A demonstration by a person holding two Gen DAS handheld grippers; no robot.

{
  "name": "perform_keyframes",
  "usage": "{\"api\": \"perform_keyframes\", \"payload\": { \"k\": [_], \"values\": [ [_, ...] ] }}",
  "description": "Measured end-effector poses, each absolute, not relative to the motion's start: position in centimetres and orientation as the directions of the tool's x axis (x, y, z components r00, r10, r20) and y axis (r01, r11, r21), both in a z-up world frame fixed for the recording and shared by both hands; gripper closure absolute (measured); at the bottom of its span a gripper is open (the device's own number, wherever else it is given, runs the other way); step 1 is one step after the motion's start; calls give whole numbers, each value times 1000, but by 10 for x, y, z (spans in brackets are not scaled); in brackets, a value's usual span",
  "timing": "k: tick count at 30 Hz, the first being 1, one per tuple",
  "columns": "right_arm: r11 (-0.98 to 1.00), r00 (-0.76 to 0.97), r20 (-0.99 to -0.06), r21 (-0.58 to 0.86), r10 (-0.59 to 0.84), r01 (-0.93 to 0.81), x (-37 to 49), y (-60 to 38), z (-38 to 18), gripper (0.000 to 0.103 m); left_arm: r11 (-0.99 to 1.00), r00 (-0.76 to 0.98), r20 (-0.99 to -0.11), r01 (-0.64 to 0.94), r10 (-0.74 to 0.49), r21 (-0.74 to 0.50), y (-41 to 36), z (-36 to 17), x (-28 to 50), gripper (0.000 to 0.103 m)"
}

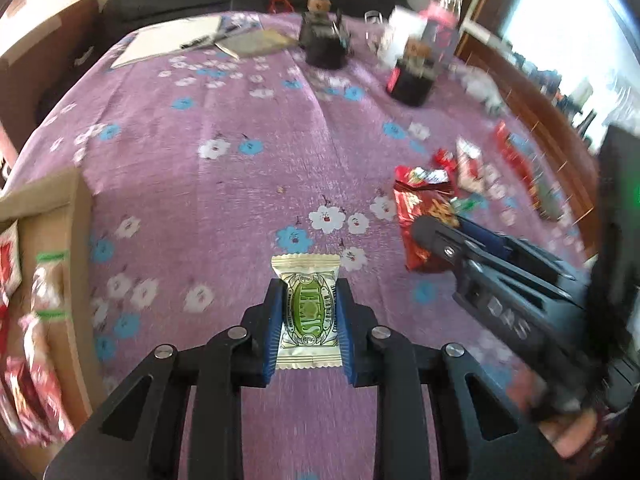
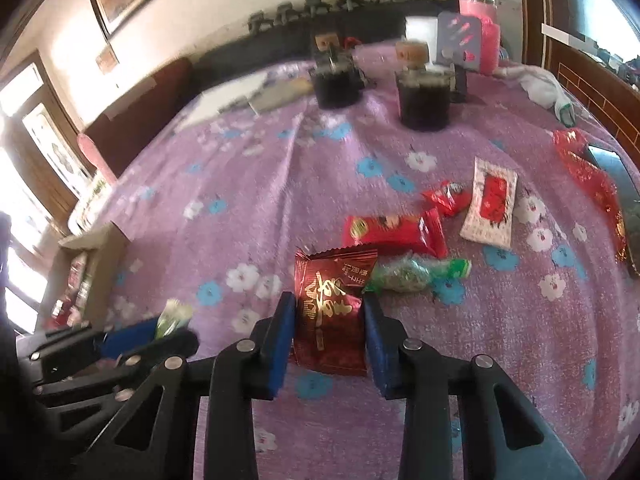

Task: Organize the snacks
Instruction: 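Carry the green-white wrapper and red gold-lettered packet over the box and open both grippers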

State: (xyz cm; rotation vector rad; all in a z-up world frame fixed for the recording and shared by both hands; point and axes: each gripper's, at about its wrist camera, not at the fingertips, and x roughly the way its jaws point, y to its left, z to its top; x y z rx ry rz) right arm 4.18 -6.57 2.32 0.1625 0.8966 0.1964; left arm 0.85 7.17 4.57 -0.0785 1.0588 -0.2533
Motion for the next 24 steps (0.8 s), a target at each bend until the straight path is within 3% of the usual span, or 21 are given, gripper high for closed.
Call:
{"api": "perform_keyframes", "payload": {
  "k": [8,15,24],
  "values": [
    [944,636,-703,293,319,-150,37,-59,30,69,949,573,-769,50,-283,-312,141,83,-58,81],
    [932,637,-681,272,362,-239,17,-28,45,69,938,629,-752,-102,-198,-332,203,78,-99,81],
    [824,508,-679,271,530,-497,-50,75,70,69,912,654,-745,-217,-128,-348,259,74,-127,81]
  ]
}}
